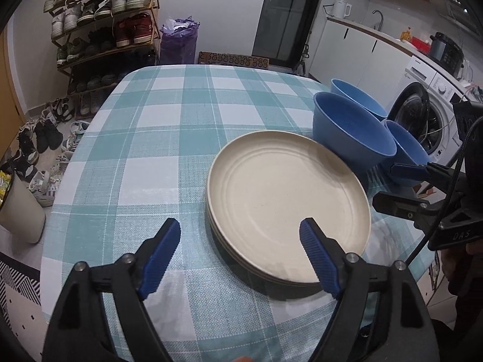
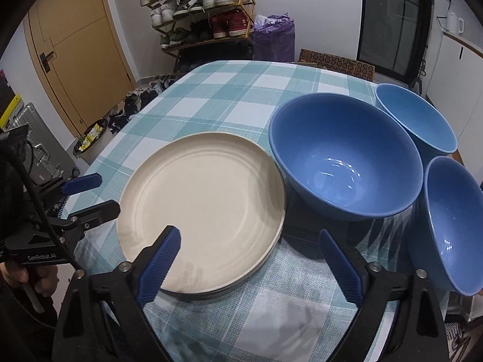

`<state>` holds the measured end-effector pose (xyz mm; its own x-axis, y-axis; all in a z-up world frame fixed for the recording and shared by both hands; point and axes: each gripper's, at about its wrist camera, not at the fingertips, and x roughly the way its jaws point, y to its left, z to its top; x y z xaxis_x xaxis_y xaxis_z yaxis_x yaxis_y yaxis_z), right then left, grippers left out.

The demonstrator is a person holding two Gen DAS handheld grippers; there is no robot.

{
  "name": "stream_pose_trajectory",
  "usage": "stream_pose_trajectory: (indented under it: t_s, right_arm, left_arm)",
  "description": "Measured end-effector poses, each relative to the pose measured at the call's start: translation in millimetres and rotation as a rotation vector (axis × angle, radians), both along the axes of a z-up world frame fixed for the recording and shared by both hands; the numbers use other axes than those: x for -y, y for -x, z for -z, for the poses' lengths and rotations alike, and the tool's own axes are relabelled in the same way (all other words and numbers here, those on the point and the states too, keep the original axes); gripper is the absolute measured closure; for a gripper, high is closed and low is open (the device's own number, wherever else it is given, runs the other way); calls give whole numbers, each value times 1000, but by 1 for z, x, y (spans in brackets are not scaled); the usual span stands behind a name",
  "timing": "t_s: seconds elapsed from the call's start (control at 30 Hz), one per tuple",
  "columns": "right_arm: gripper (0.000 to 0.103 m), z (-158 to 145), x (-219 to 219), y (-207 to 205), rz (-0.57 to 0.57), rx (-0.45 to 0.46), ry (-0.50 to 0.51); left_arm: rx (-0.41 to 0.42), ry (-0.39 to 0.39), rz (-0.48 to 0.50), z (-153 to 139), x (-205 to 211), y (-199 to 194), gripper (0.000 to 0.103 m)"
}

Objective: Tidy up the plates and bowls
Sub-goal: 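Lower the cream plate onto the stack and open both tools, then pull both tools back from the stacked cream plates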

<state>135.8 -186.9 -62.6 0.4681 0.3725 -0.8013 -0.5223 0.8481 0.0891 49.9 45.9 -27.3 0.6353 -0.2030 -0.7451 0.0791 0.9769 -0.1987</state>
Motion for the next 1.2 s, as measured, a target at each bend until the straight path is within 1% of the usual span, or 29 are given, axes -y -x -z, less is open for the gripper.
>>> stream_pose_trajectory:
  t_s: [0.03,0.07,0.1,0.17,0.23,0.43,0.7,1.03,1.2]
  right_arm:
    - [2,-1,0,1,-3,1,-5]
    - [1,-3,0,3,-8,6,-7]
    - [1,-5,0,6,-9,15,-5]
    - [1,-8,2,9,-13,29,-8]
    - [1,-12,4,12,-12,37,-15]
    - [1,-22,18,17,2,60,-38]
    - [1,-32,37,27,12,84,-76]
    - [1,-47,63,32,40,115,-128]
    - [1,-59,78,32,64,138,-141]
  left_arm:
    - [3,7,2,-1,0,0,17]
    - [7,14,4,-1,1,1,11]
    - [11,15,3,-2,1,0,0]
    - [39,24,-2,-7,1,3,0]
    - [47,27,5,-10,1,4,0]
    - [55,29,9,-13,5,5,0]
    - [64,10,11,-17,15,6,0]
    - [80,-7,48,-28,37,-7,0]
    - [103,5,67,-40,45,-14,0]
